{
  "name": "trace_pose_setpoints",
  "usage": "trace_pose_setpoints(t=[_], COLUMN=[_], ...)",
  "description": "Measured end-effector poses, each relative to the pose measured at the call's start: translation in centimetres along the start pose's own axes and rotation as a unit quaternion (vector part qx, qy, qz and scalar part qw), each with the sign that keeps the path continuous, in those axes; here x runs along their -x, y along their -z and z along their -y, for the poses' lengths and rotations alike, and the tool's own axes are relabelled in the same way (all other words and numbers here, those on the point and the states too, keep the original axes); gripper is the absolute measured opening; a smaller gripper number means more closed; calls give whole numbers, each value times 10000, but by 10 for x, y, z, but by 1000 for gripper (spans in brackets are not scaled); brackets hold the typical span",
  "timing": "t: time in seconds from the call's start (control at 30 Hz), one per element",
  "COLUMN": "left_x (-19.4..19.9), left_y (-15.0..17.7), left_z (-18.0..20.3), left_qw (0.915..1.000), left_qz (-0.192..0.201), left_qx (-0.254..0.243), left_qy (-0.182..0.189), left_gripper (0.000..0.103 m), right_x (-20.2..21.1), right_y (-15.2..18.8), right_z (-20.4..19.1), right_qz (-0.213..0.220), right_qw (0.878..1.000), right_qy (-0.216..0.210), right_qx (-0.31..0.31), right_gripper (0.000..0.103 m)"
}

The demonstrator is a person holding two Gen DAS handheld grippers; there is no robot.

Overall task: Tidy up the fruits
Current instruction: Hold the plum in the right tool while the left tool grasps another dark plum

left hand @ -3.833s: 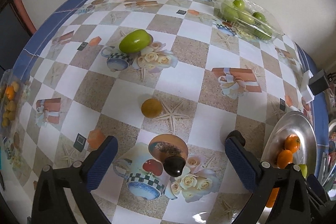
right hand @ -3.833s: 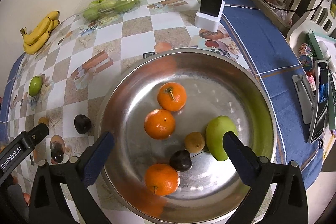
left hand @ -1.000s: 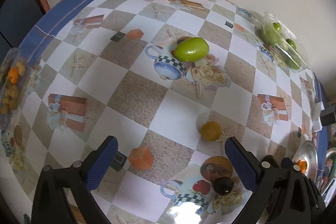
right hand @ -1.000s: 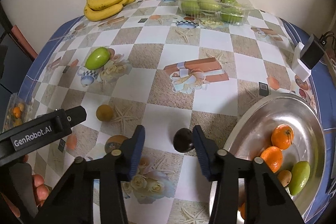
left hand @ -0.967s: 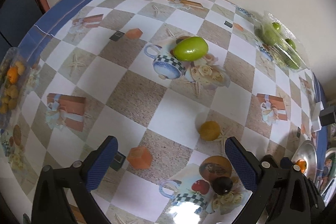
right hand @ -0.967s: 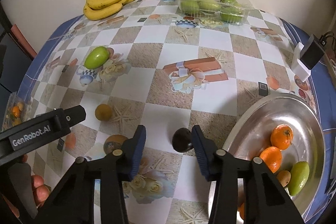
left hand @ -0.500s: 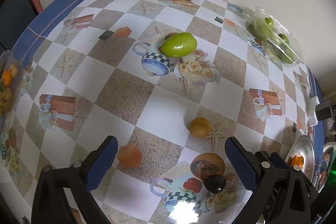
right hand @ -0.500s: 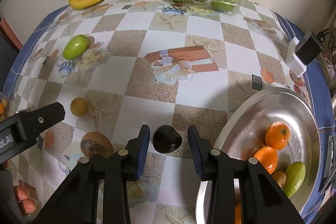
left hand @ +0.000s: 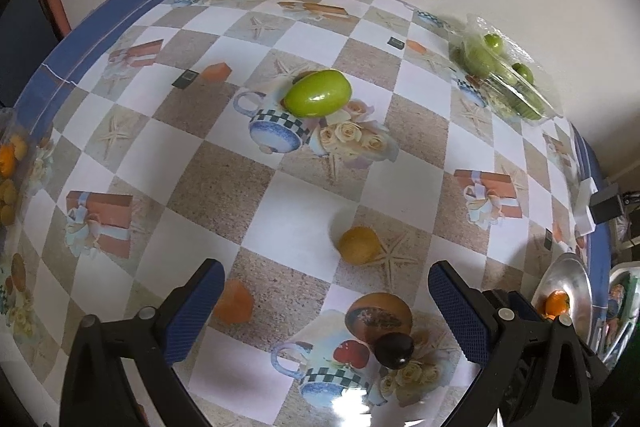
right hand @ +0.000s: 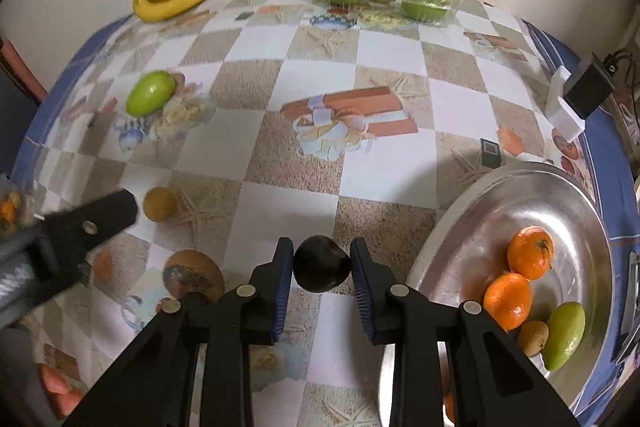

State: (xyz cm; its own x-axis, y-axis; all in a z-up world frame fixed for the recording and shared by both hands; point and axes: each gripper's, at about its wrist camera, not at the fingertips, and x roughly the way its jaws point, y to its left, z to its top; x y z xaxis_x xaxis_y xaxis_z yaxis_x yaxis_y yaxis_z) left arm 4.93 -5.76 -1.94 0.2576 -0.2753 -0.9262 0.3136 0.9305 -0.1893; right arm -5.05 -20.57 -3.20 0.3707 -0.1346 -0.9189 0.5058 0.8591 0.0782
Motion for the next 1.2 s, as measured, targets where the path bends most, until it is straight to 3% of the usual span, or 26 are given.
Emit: trace_pose_setpoints(t=[0.2, 0.9, 1.2], left_x=[2, 8, -8], left_y=[4, 22, 28], left_z=[3, 12, 18], left_qw=[9995, 9996, 9980], left_qz=[-89, -172, -559], left_qx=[10, -184, -197], left_qy=[305, 82, 218], left_gripper=[103, 101, 82], right_x=[18, 47, 41], right_y=[7, 38, 40], right_z=[6, 14, 19], right_qz=[-8, -27, -134], right_qw=[9997, 9971, 9967], right_qy=[-51, -283, -262], right_qx=[-239, -703, -753], right_gripper=[30, 30, 30])
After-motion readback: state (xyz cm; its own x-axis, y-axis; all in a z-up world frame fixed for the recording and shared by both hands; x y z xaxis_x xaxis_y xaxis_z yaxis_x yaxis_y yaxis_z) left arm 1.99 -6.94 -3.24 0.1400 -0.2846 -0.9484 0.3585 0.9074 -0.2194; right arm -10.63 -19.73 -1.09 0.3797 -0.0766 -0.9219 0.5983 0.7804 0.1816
